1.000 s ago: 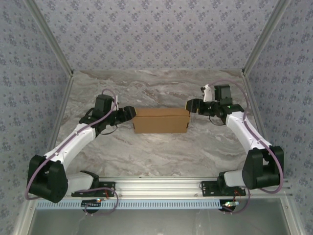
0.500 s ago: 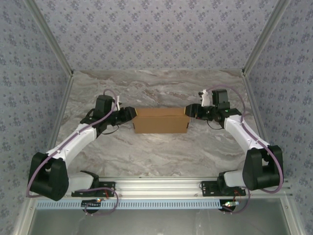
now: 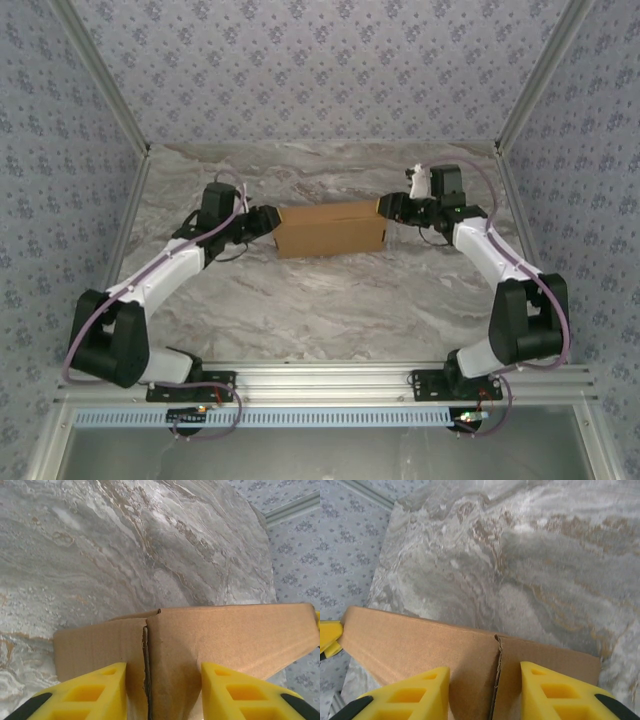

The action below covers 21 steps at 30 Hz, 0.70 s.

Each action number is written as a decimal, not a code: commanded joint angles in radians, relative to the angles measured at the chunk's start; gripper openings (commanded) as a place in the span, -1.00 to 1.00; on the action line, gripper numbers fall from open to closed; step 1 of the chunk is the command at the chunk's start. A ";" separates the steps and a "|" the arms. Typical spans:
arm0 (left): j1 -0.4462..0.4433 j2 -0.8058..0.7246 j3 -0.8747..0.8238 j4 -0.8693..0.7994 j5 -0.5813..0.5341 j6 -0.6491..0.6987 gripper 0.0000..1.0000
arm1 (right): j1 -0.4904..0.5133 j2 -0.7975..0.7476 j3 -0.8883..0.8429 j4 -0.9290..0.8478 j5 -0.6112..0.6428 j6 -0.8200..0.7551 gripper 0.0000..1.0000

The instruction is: Fold the paper box

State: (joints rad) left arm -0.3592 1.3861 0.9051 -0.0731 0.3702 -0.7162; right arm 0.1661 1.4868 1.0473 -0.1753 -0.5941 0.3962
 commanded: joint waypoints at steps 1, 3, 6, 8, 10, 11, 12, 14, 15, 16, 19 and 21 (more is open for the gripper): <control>-0.027 0.053 0.072 0.068 0.049 0.058 -0.24 | 0.050 0.037 0.077 0.070 -0.103 -0.011 -0.24; -0.029 0.081 0.083 0.074 0.026 0.070 -0.24 | 0.052 0.063 0.091 0.082 -0.095 -0.025 -0.24; -0.030 0.093 0.060 0.119 0.000 0.077 -0.23 | 0.057 0.077 0.084 0.119 -0.096 -0.044 -0.24; -0.034 0.089 0.043 0.131 -0.005 0.081 -0.21 | 0.065 0.073 0.072 0.117 -0.097 -0.064 -0.24; -0.041 0.068 0.021 0.137 -0.007 0.084 -0.20 | 0.073 0.053 0.047 0.114 -0.093 -0.085 -0.25; -0.049 0.055 0.008 0.140 -0.011 0.088 -0.20 | 0.078 0.037 0.032 0.111 -0.088 -0.101 -0.25; -0.056 0.038 -0.005 0.138 -0.019 0.095 -0.19 | 0.083 0.026 0.020 0.106 -0.081 -0.112 -0.25; -0.074 0.000 -0.036 0.133 -0.039 0.111 -0.18 | 0.092 -0.011 -0.013 0.090 -0.072 -0.138 -0.24; -0.083 -0.016 -0.054 0.136 -0.048 0.116 -0.17 | 0.098 -0.026 -0.033 0.089 -0.063 -0.147 -0.23; -0.089 -0.032 -0.071 0.139 -0.054 0.115 -0.17 | 0.104 -0.046 -0.052 0.090 -0.056 -0.156 -0.23; -0.115 -0.077 -0.136 0.146 -0.070 0.119 -0.15 | 0.126 -0.094 -0.111 0.077 -0.032 -0.185 -0.21; -0.133 -0.108 -0.182 0.154 -0.087 0.117 -0.15 | 0.146 -0.126 -0.153 0.079 -0.010 -0.194 -0.21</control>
State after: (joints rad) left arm -0.4232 1.2999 0.7761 0.0647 0.2092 -0.6193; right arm 0.2302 1.4044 0.9356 -0.1009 -0.4976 0.2527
